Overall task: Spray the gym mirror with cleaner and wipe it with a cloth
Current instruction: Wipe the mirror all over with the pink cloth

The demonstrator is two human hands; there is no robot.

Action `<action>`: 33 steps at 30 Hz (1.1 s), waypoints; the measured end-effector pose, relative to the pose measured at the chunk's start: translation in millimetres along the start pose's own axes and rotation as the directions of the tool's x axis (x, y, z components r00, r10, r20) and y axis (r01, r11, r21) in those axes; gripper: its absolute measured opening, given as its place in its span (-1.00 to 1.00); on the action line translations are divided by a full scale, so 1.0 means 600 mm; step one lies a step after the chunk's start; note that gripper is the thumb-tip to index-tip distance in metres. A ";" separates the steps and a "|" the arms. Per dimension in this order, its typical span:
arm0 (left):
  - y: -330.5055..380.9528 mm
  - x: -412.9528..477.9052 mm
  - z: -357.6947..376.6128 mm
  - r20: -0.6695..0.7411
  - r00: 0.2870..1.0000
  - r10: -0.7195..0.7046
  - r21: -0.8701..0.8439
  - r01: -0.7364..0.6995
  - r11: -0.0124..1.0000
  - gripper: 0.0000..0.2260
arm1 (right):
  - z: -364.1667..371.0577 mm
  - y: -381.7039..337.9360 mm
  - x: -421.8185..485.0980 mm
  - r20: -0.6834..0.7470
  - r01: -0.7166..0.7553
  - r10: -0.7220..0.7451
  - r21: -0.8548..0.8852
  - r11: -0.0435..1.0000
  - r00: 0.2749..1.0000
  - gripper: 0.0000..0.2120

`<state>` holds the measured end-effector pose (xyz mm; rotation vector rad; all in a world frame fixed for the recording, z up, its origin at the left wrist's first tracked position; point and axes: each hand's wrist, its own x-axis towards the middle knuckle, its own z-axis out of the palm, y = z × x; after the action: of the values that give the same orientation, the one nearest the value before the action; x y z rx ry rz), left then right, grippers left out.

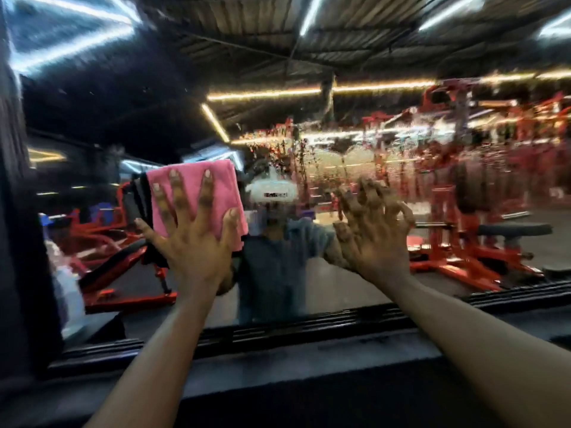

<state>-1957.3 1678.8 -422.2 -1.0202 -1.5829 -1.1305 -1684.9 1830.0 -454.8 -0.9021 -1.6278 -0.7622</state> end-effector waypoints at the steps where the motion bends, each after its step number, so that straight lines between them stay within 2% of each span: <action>1: 0.008 -0.005 -0.001 0.007 1.000 -0.025 0.009 0.025 1.000 -0.37 | 0.000 0.003 -0.002 -0.012 0.008 -0.007 0.022 1.000 1.000 -0.45; 4: 0.028 -0.019 -0.006 0.044 0.993 -0.106 0.023 0.105 0.994 -0.37 | 0.000 0.003 -0.003 -0.076 0.019 -0.012 0.092 0.996 0.997 -0.46; 8: 0.047 -0.028 -0.015 0.122 0.976 -0.183 0.016 0.183 0.983 -0.37 | -0.005 0.003 -0.003 -0.085 -0.002 0.017 0.167 0.986 0.996 -0.46; 15: 0.037 -0.029 -0.023 0.211 0.966 -0.153 0.003 0.155 0.988 -0.36 | 0.003 0.006 -0.006 -0.036 0.000 0.008 0.209 0.978 0.999 -0.41; 21: 0.063 -0.080 -0.018 0.251 0.941 -0.229 0.024 0.230 0.973 -0.35 | 0.004 0.007 -0.001 -0.024 -0.003 0.010 0.264 0.964 1.000 -0.41; 24: 0.084 -0.158 -0.007 0.287 0.889 -0.357 0.035 0.362 0.931 -0.33 | 0.000 0.005 -0.003 -0.030 -0.007 0.015 0.243 0.970 0.999 -0.40; 27: 0.116 -0.238 0.011 0.341 0.786 -0.515 0.098 0.515 0.851 -0.34 | -0.003 0.003 -0.004 -0.021 -0.018 0.023 0.199 0.980 1.000 -0.39; 30: 0.129 -0.235 0.026 0.390 0.707 -0.590 0.069 0.617 0.784 -0.31 | -0.005 0.003 -0.004 -0.028 -0.012 0.017 0.182 0.983 0.999 -0.41; 31: 0.125 -0.222 0.026 0.387 0.717 -0.580 0.060 0.608 0.792 -0.31 | -0.005 0.003 -0.002 -0.035 -0.006 0.013 0.179 0.984 0.999 -0.41; 33: 0.111 -0.183 0.021 0.357 0.795 -0.491 0.036 0.514 0.857 -0.33 | -0.007 0.005 -0.002 -0.049 -0.006 0.015 0.179 0.984 0.999 -0.41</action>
<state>-1869.9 1694.1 -516.0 -0.8975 -2.2156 -1.4134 -1679.8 1828.0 -455.1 -0.7568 -1.6176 -0.6160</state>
